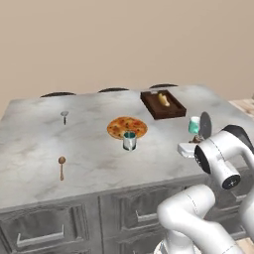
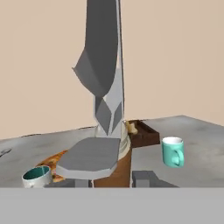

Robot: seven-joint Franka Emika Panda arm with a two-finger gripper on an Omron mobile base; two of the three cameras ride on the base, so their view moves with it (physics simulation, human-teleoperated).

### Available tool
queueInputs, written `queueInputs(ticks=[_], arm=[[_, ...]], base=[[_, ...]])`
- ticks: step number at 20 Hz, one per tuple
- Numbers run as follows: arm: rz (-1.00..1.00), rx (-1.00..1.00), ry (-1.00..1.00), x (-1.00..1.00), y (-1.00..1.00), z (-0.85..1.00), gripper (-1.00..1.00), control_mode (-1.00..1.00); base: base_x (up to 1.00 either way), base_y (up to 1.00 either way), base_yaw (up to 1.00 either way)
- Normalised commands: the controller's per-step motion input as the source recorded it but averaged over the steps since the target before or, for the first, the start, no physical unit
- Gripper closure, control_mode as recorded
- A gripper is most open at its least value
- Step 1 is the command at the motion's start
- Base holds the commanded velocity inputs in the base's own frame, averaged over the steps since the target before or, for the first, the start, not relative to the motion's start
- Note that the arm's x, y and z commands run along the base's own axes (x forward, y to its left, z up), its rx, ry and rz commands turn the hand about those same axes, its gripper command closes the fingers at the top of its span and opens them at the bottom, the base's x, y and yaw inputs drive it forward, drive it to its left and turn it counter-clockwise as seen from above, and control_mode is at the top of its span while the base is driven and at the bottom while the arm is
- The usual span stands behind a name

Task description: Take the pizza cutter from the drawer on the right and place it on the dining counter for cutting.

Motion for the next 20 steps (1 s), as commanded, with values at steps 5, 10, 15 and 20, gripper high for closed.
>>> queueInputs(ticks=[5, 10, 15, 20], arm=[[0.00, 0.00, 0.00, 0.00, 0.00, 0.00, 1.00, 1.00], [0.00, 0.00, 0.00, 0.00, 0.00, 0.00, 1.00, 1.00], [0.02, 0.00, 0.01, 0.13, 0.09, 0.00, 1.00, -1.00], [0.09, -0.01, 0.20, 0.74, 0.49, 0.00, 1.00, -1.00]], base=[[0.44, 0.12, -0.16], [0.55, 0.20, 0.00], [0.50, 0.30, 0.01], [0.00, 0.00, 0.00]])
